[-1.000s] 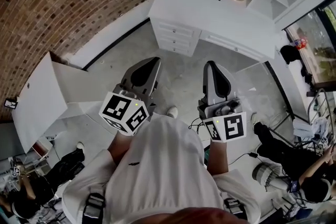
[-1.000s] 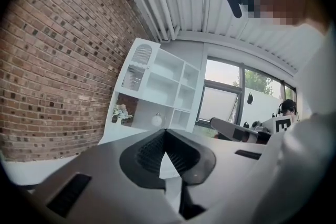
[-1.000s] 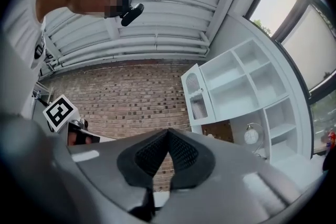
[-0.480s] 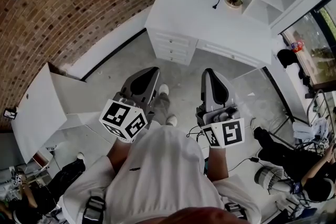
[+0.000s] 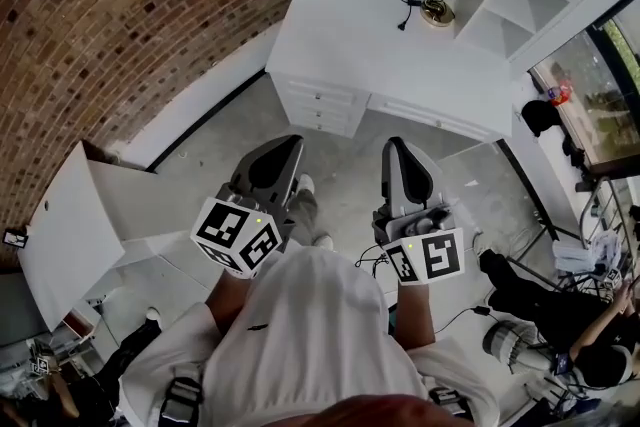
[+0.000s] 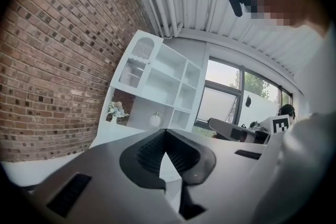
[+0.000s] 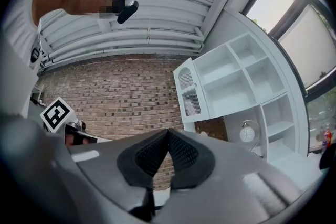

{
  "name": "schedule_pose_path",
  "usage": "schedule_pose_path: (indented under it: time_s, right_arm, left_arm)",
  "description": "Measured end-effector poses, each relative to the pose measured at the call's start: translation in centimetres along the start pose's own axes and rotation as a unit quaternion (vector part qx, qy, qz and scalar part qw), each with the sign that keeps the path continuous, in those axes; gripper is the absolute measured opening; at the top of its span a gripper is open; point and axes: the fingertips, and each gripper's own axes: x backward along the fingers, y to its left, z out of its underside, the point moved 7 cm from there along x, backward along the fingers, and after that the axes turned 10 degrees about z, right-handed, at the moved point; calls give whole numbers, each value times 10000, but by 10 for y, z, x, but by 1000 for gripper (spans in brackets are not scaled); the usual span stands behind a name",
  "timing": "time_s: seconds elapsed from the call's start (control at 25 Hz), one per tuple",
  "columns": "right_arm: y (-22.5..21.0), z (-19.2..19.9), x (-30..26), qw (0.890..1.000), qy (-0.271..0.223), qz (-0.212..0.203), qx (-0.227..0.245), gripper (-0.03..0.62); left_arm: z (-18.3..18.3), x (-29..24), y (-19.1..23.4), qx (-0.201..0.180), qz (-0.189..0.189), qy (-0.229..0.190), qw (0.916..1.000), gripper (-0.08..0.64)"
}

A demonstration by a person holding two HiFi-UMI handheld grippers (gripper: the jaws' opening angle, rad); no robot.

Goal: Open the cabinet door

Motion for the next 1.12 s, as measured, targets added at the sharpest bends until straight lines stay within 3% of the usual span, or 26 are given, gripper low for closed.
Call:
schedule_pose_path:
  time_s: [0.52, 1.12]
  right_arm:
    - [-4, -8, -113, 9998, 42, -63, 180, 5]
    - [-10, -5, -203, 9975, -107, 433, 541, 5]
  left_arm:
    - [-48, -48, 88, 134, 19, -210, 9997, 8]
    - [-88, -110, 172, 54, 686, -164, 9975, 8]
